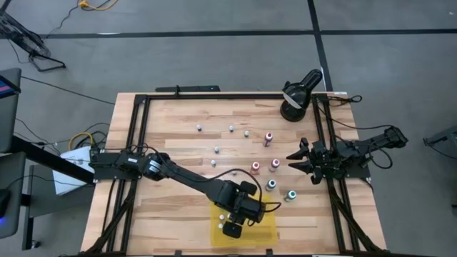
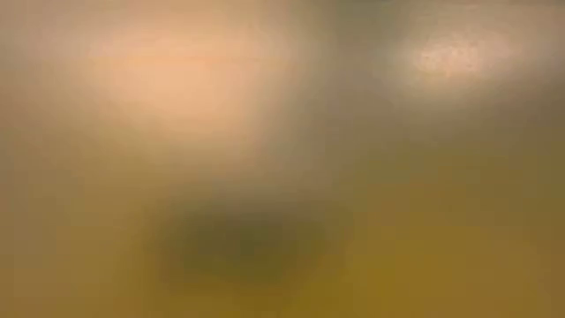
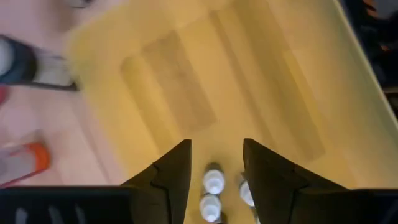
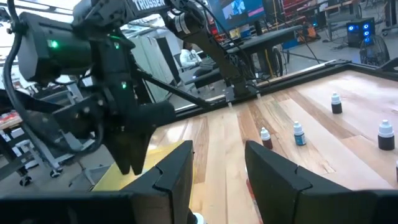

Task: Pick & Place food coloring
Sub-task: Put the small green food coloring bottle in the yellow bin

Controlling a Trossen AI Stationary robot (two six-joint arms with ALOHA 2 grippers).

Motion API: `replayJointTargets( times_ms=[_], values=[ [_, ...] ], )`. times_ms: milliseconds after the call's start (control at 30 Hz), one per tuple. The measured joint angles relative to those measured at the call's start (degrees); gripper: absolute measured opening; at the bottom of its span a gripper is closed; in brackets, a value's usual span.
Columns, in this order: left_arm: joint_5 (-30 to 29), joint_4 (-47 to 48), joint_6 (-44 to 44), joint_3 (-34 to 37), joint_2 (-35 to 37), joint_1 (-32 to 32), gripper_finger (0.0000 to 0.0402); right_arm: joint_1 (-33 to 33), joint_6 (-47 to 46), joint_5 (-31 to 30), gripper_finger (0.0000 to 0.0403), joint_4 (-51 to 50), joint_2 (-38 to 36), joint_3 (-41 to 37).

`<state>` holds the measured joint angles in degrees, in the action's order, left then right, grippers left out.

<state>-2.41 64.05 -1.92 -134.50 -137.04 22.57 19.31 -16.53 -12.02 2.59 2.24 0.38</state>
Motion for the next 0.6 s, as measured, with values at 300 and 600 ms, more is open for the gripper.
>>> replayJointTargets(
  times_ms=[300,600],
  values=[
    [-7.5,4.8,2.3,0.0,2.9,-1.9,0.0136,0.0,0.0,0.0,0.0139,0.0,0.0,0.0],
    [-12.9,-3.5,-1.9,19.0,15.9,-6.1,0.0136,0.0,0.0,0.0,0.0137,0.0,0.0,0.0]
  ],
)
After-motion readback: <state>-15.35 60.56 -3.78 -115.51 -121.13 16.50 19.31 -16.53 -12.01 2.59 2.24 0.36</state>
